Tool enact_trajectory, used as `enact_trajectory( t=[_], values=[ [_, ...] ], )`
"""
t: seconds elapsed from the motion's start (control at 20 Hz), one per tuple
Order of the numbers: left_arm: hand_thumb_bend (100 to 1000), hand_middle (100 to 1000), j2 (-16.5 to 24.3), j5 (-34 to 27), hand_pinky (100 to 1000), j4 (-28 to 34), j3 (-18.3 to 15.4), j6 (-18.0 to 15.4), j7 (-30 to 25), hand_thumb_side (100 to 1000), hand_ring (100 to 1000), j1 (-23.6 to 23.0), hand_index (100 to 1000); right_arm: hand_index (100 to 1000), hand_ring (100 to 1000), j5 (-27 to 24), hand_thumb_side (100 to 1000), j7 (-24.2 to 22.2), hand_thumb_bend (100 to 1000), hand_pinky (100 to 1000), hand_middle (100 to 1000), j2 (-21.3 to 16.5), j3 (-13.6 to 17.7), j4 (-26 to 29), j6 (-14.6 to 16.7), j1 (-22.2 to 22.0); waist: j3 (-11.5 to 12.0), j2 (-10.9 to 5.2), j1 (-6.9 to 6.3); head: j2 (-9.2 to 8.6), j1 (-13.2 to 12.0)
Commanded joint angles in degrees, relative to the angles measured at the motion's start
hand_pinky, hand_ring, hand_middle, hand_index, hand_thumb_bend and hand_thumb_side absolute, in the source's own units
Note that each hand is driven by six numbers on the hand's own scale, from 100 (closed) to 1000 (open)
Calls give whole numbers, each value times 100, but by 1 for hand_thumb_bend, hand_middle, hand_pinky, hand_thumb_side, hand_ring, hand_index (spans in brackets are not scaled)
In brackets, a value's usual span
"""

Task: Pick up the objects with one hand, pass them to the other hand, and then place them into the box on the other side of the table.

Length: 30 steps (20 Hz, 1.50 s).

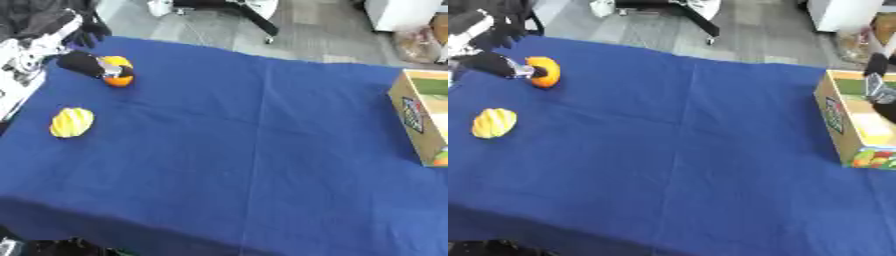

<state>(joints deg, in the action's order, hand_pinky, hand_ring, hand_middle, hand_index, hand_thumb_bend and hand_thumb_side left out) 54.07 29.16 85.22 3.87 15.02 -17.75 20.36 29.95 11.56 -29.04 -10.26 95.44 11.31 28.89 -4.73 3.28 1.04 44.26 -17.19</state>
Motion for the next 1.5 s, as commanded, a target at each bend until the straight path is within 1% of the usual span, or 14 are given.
enact_trajectory(
  t=[0.05, 0.2, 0.25, 0.35, 0.5, 0.75, 0.9, 1.2, 1.35, 1.45, 1.5],
  values=[
    [616, 597, 227, 557, 679, -268, -229, 24, -453, 334, 585, 34, 737, 968, 879, -60, 276, 37, 100, 853, 878, -146, 65, 32, -13, 43, -2, -54, -90, -14, -46],
    [565, 595, 139, 854, 678, -635, -327, 82, -560, 308, 586, -38, 733, 968, 879, -93, 277, 61, 100, 852, 878, -138, 67, 0, -16, 25, -5, -54, -95, -14, -36],
    [536, 601, 105, 906, 679, -759, -337, 89, -579, 294, 592, -58, 736, 969, 879, -99, 278, 63, 100, 852, 878, -136, 66, -5, -14, 23, -7, -55, -95, -14, -37],
    [503, 612, 73, 1028, 695, -985, -337, 79, -699, 297, 606, -94, 743, 968, 879, -103, 277, 63, 100, 852, 878, -139, 64, -14, -10, 17, -12, -58, -93, -14, -32],
    [492, 612, 21, 1274, 693, -1275, -360, 49, -952, 280, 607, -116, 741, 969, 879, -114, 277, 85, 100, 852, 877, -138, 84, -33, -19, -4, -13, -59, -92, -14, -39],
    [483, 619, -91, 1209, 694, -1581, -361, -43, -1226, 268, 614, -178, 744, 970, 879, -134, 279, 107, 100, 852, 877, -131, 84, -61, -21, -13, -14, -51, -89, -14, -67],
    [496, 620, -157, 1167, 692, -1717, -373, -64, -1372, 265, 615, -202, 745, 970, 879, -138, 280, 108, 100, 852, 877, -125, 81, -76, -18, -10, -14, -50, -87, -14, -78],
    [499, 633, -257, 1147, 698, -1890, -350, -50, -1396, 264, 624, -250, 756, 970, 880, -155, 283, 101, 100, 853, 877, -112, 68, -100, -10, -12, -18, -50, -85, -14, -100],
    [435, 597, -306, 1190, 668, -1926, -350, -34, -1226, 241, 592, -268, 723, 971, 880, -163, 285, 95, 100, 853, 878, -109, 62, -110, -5, -12, -20, -51, -84, -14, -108],
    [435, 597, -325, 1205, 668, -1950, -336, -30, -1093, 241, 592, -279, 723, 971, 880, -164, 285, 92, 100, 853, 878, -107, 61, -114, -4, -10, -22, -50, -84, -14, -111],
    [112, 487, -328, 1220, 579, -1941, -352, -14, -984, 244, 498, -271, 608, 973, 880, -165, 286, 92, 100, 853, 878, -106, 62, -118, -5, -14, -20, -52, -83, -14, -111]
  ],
)
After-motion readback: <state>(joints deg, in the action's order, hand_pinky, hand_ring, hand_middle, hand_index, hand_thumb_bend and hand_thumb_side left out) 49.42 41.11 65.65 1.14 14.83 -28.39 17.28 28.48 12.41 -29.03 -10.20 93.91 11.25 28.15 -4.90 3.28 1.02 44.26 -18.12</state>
